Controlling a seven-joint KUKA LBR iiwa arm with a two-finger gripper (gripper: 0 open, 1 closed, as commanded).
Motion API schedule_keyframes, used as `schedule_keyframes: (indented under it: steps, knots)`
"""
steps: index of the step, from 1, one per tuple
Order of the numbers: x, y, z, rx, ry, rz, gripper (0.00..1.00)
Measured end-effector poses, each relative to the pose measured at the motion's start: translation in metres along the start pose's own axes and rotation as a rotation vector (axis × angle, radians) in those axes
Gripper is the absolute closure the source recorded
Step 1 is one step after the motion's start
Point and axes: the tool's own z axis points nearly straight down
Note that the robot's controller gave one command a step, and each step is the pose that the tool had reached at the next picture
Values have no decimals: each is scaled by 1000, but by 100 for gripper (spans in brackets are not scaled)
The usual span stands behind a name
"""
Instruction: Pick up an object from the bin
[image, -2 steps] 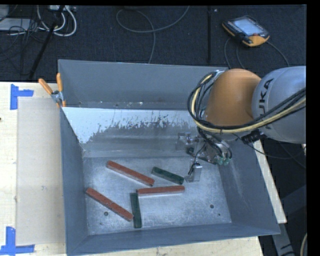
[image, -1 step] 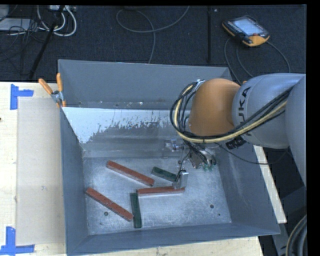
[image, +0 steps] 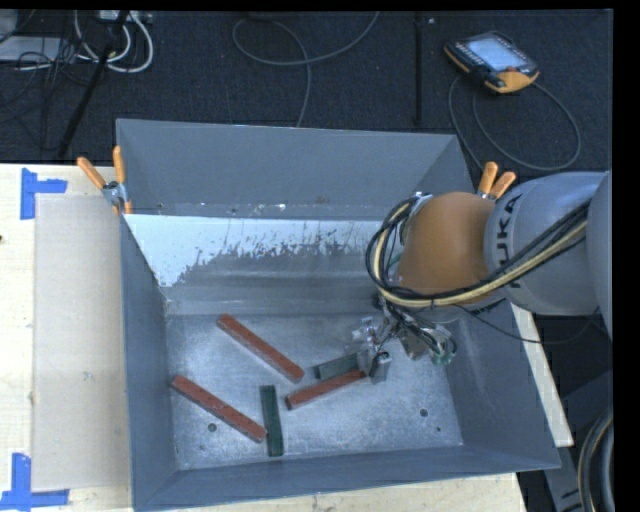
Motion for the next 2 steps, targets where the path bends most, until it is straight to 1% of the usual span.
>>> schedule_keyframes:
  steps: [1, 2]
  knots:
    - [0, 0, 0, 0, 0, 0, 100]
    - [-24, 4, -93, 1, 1, -42, 100]
